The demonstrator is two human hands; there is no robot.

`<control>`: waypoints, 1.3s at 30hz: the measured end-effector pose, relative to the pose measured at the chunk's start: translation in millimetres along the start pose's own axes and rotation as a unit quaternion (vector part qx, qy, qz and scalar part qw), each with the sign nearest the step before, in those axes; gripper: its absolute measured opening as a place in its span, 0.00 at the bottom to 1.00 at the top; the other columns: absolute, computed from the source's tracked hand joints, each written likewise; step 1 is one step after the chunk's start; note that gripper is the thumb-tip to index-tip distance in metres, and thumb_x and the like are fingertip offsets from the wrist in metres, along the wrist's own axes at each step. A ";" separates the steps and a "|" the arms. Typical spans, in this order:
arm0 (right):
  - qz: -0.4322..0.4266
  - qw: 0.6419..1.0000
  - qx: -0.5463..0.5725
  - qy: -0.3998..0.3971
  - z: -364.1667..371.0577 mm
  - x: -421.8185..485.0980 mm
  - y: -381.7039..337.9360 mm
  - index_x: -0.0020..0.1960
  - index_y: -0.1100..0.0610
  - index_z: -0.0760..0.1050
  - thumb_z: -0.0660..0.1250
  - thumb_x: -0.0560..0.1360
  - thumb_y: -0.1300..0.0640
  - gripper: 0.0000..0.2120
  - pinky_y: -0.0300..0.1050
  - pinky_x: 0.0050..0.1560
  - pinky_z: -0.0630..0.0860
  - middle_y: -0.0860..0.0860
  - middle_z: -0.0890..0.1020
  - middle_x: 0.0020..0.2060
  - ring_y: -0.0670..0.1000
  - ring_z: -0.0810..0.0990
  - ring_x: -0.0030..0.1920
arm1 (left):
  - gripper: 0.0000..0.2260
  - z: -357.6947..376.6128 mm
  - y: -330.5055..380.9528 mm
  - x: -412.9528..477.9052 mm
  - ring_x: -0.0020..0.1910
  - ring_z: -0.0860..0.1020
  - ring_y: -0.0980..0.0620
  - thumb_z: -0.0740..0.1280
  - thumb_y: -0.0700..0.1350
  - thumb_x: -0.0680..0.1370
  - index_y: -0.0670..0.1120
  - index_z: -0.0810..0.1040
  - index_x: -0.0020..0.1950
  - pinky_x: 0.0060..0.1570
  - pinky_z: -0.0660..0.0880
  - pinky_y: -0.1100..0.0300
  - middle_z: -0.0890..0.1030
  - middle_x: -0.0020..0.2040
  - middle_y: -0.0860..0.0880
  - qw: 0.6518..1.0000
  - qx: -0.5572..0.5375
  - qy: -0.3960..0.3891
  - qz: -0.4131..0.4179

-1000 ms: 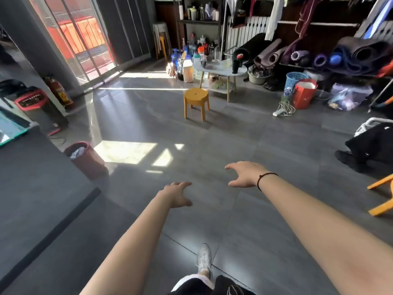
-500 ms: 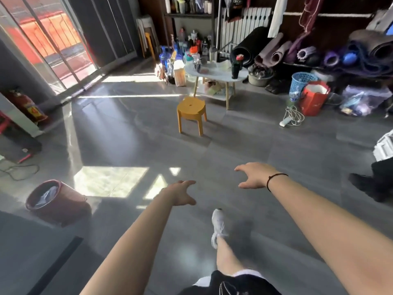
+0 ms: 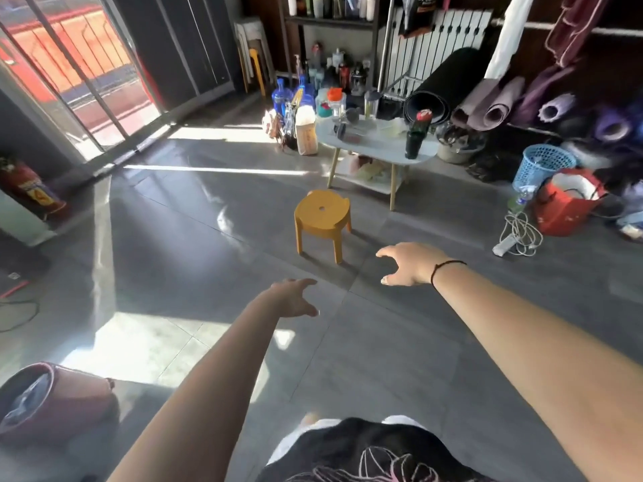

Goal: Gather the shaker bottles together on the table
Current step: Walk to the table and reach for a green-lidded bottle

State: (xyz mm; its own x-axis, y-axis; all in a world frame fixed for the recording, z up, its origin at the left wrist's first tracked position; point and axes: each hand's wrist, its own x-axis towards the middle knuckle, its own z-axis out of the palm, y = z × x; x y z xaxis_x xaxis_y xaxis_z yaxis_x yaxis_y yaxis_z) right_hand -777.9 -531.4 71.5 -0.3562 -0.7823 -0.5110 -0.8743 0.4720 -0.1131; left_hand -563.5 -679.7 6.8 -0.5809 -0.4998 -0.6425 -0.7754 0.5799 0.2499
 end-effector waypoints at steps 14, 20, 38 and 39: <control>0.030 0.999 0.010 -0.038 -136.9 293.2 96.8 0.85 0.46 0.60 0.66 0.84 0.42 0.33 0.56 0.77 0.72 0.53 0.68 0.82 0.58 0.69 0.80 | 0.37 -201.0 30.2 318.5 0.84 0.66 0.35 0.72 0.54 0.85 0.54 0.57 0.89 0.84 0.66 0.47 0.62 0.87 0.39 0.999 0.020 -0.030 0.030; 0.083 0.994 0.065 -0.021 -225.6 381.2 156.3 0.85 0.46 0.60 0.67 0.83 0.46 0.33 0.52 0.76 0.72 0.53 0.69 0.81 0.57 0.70 0.80 | 0.37 -309.8 83.1 434.8 0.84 0.66 0.38 0.74 0.48 0.84 0.52 0.58 0.89 0.83 0.67 0.48 0.64 0.86 0.39 0.995 -0.004 -0.041 0.089; 0.102 0.976 0.189 -0.040 -356.6 698.4 403.5 0.85 0.51 0.61 0.70 0.81 0.55 0.35 0.54 0.79 0.74 0.56 0.71 0.81 0.60 0.73 0.77 | 0.35 -484.6 240.0 728.1 0.85 0.65 0.38 0.71 0.47 0.86 0.52 0.57 0.89 0.85 0.65 0.45 0.60 0.88 0.39 0.993 0.001 -0.092 0.079; 0.097 0.977 0.187 -0.043 -366.6 711.6 412.3 0.85 0.50 0.61 0.70 0.81 0.55 0.35 0.55 0.78 0.75 0.55 0.71 0.80 0.59 0.74 0.77 | 0.35 -496.0 244.3 738.6 0.86 0.64 0.39 0.71 0.46 0.86 0.51 0.57 0.89 0.86 0.63 0.45 0.60 0.88 0.40 0.994 -0.006 -0.084 0.074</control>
State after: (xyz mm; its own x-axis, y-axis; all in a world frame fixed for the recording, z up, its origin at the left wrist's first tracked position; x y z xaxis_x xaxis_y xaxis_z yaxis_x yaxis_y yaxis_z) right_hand -1512.7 -1042.4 -26.4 -0.4604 -0.6339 -0.6215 -0.6051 0.7363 -0.3027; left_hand -1304.8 -1226.3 -47.5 -0.6400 -0.2939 -0.7099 -0.6875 0.6315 0.3584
